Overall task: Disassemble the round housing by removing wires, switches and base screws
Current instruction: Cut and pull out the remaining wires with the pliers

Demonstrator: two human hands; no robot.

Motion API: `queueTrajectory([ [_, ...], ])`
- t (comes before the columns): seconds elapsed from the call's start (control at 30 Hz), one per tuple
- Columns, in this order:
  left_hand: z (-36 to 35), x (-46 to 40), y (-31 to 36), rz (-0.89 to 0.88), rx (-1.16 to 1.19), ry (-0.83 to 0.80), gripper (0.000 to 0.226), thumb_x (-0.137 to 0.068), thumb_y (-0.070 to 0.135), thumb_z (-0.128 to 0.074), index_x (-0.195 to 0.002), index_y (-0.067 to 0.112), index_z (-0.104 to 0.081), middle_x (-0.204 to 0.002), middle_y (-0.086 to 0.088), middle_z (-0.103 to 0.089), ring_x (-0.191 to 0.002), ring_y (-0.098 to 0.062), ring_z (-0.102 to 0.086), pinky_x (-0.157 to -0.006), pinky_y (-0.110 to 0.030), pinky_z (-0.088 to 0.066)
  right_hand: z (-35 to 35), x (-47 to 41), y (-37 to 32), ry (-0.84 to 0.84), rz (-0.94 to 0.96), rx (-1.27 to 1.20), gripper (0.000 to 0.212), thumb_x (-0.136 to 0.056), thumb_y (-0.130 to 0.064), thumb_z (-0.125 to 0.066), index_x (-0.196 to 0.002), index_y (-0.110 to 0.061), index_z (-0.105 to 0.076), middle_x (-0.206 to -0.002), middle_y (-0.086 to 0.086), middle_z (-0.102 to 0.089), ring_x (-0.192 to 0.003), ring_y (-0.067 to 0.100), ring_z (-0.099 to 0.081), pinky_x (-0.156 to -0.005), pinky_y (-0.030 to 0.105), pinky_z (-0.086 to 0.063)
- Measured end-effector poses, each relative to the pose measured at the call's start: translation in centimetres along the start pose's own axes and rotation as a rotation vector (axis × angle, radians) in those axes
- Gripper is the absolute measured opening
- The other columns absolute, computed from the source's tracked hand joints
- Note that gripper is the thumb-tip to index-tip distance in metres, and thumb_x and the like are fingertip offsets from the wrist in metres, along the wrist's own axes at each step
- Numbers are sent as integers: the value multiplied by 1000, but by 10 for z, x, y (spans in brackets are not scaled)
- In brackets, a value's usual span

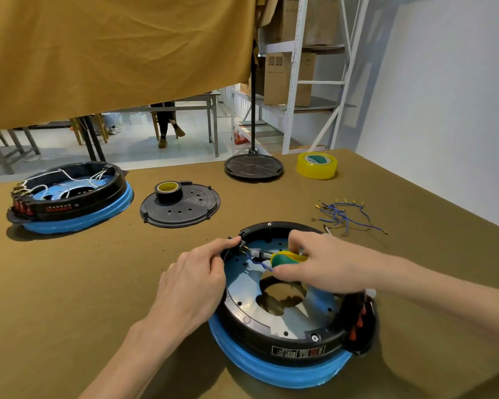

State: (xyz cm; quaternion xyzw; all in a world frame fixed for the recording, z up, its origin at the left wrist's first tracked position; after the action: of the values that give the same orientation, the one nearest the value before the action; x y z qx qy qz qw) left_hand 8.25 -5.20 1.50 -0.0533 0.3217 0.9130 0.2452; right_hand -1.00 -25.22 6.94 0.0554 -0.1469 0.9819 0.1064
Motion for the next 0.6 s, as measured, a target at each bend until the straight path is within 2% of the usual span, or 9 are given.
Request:
queueTrajectory([
  [0.07, 1, 0, 1, -5, -1, -1, 46, -106, 30, -32, -136, 61, -49, -105, 26, -61, -77, 6, -58, -63, -30, -57, -15, 13, -14, 302, 154, 480, 48, -93, -66, -48, -118, -26, -37, -80, -5, -42, -64, 24, -46, -49, 32, -26],
  [0.1, 1, 0, 1, -10, -6, -2, 46, -106, 29, -32, -135, 61, -49, -104, 25, -63, -78, 2, -61, -63, -31, -58, -19, 16, -19, 368, 199, 544, 48, -94, -64, -46, -121, -26, -33, -81, -5, -40, -63, 24, -44, -47, 32, -23],
  [0.13, 1, 1, 2, -15, -11, -3, 46, -106, 29, -32, -135, 61, -50, -104, 25, -64, -79, 0, -62, -64, -31, -58, -17, 14, -18, 344, 195, 508, 47, -94, -65, -45, -119, -27, -33, -82, -5, -42, -63, 24, -45, -48, 32, -26],
  [0.23, 1, 2, 4, -26, -10, -7, 47, -107, 29, -32, -136, 60, -50, -107, 26, -61, -85, -5, -65, -67, -30, -58, -1, 1, -1, 17, 22, 19, 46, -88, -71, -53, -98, -28, -41, -83, -4, -57, -71, 19, -53, -59, 36, -39],
  [0.27, 1, 2, 4, -28, -6, -5, 47, -107, 29, -32, -136, 60, -50, -109, 27, -61, -86, -5, -64, -68, -30, -58, 0, 1, 1, -9, 33, 6, 46, -87, -71, -54, -97, -28, -43, -83, -4, -57, -72, 18, -54, -59, 35, -39],
  [0.3, 1, 1, 3, -27, -5, 2, 47, -106, 29, -32, -136, 60, -50, -111, 28, -60, -84, -3, -62, -68, -27, -57, 0, 3, -3, 22, 57, 89, 45, -88, -71, -53, -100, -28, -42, -82, -5, -55, -71, 18, -53, -58, 35, -37],
  [0.4, 0, 0, 1, -33, -4, 10, 46, -107, 29, -32, -137, 60, -49, -113, 30, -57, -78, 8, -55, -63, -17, -50, -12, 18, -22, 322, 201, 522, 49, -96, -65, -43, -123, -26, -32, -85, -5, -44, -66, 23, -47, -50, 32, -28],
  [0.47, -2, -1, 0, -48, 36, -3, 46, -107, 28, -32, -137, 58, -51, -115, 31, -56, -82, 11, -54, -66, -14, -47, -11, 20, -17, 309, 167, 457, 49, -96, -66, -42, -122, -26, -30, -89, -5, -46, -71, 24, -51, -54, 34, -32],
  [0.6, -10, -4, -6, -62, 223, -47, 46, -108, 21, -33, -135, 50, -57, -131, 25, -59, -119, 3, -52, -93, -23, -45, 6, 18, 3, 290, 97, 274, 48, -89, -71, -47, -108, -28, -39, -89, -8, -55, -73, 17, -55, -58, 36, -36],
])
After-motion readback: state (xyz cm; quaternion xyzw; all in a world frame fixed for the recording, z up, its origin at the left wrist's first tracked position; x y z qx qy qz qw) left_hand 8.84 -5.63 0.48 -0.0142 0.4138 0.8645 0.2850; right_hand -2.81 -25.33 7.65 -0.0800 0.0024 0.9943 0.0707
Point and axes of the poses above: each hand's wrist, its own x-axis away from the middle knuckle, its own z-axis out of the back of the hand, y = z × x, the point moved 4 cm from there along -x, towards the middle knuckle
